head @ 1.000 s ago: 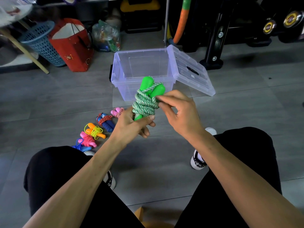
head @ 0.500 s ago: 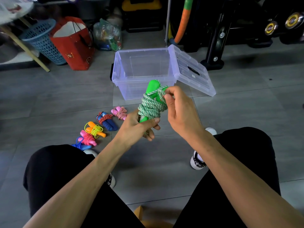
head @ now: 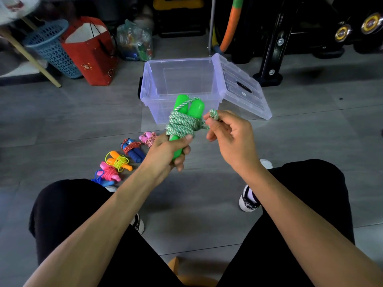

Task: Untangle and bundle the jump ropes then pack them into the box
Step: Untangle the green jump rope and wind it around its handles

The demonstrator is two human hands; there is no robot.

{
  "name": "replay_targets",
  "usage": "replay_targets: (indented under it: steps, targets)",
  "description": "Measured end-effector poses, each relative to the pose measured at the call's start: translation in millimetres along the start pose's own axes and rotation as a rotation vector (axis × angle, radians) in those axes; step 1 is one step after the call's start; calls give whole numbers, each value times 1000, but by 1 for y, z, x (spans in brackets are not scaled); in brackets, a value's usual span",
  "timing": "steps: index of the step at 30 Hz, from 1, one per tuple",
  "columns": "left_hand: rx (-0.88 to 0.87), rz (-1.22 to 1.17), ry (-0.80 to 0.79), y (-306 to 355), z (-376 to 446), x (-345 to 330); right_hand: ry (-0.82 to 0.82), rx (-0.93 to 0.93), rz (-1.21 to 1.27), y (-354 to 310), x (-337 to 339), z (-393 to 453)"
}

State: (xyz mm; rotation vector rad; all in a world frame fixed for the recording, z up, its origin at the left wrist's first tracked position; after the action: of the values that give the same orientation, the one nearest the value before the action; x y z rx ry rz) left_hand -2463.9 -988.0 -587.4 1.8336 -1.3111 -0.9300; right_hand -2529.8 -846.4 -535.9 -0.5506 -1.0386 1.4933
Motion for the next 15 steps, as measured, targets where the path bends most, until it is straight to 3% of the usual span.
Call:
replay_targets:
  steps: [3,9,15]
  targets:
    - [56,-73,-13,3,4,8,-37,-122,115,4,-3,-2]
    - [17,-57,-36,5,3,11,-1,-170,141,10,1,1]
    - [16,-133,118,2,10,27,-4,-172,137,8,1,-1]
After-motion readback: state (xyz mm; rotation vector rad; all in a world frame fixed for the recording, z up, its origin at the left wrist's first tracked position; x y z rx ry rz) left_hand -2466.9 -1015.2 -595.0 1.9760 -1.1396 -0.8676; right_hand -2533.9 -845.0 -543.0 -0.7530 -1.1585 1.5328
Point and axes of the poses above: each hand's wrist, its own z-axis towards the middle knuckle, its own x-axis out of the back of the hand, y = z × x, the point moved 7 cm from there along z, towards the middle knuckle, and after that the axes turned 9 degrees about x, right-handed, at the moved point
